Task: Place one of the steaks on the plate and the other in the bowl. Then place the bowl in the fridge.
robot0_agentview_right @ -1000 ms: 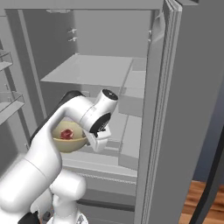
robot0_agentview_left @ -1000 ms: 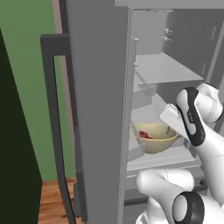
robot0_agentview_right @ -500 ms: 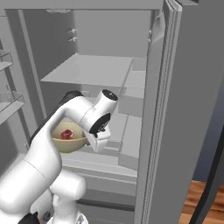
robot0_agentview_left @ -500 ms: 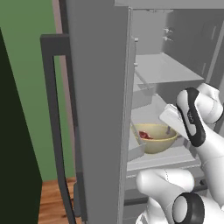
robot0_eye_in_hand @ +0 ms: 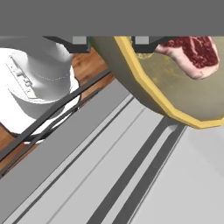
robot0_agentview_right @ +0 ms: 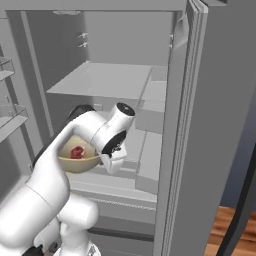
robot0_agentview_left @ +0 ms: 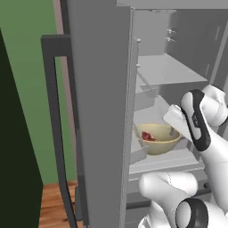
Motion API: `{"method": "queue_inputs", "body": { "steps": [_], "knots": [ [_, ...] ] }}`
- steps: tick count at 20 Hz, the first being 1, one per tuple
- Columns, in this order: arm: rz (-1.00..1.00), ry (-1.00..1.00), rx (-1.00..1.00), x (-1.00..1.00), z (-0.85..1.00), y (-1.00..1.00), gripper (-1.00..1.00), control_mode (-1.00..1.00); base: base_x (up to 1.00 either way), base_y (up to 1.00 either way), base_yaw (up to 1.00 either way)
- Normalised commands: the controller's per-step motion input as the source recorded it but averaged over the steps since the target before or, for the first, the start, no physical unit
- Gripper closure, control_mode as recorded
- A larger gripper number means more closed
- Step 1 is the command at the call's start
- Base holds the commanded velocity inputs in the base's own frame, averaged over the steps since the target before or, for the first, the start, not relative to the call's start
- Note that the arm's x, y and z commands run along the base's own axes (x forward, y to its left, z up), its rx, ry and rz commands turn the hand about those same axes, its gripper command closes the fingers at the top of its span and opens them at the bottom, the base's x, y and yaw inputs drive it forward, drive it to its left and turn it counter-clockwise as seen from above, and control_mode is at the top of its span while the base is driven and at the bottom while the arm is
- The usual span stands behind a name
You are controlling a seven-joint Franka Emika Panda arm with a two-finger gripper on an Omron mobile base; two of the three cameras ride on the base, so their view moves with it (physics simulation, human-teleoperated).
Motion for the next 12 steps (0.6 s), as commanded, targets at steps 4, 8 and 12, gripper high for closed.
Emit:
{"method": "queue_inputs", "body": {
  "steps": [4,8,12],
  "knots": [
    [-0.17,-0.44,0.02,0.0,-0.08,0.01,1.0,-1.0,0.0,0.0,0.0],
    [-0.15,-0.37,0.01,0.0,0.0,0.0,1.0,-1.0,0.0,0.0,0.0],
    [-0.14,-0.04,0.0,0.07,0.13,0.0,1.0,-1.0,0.0,0.0,0.0]
  ]
}}
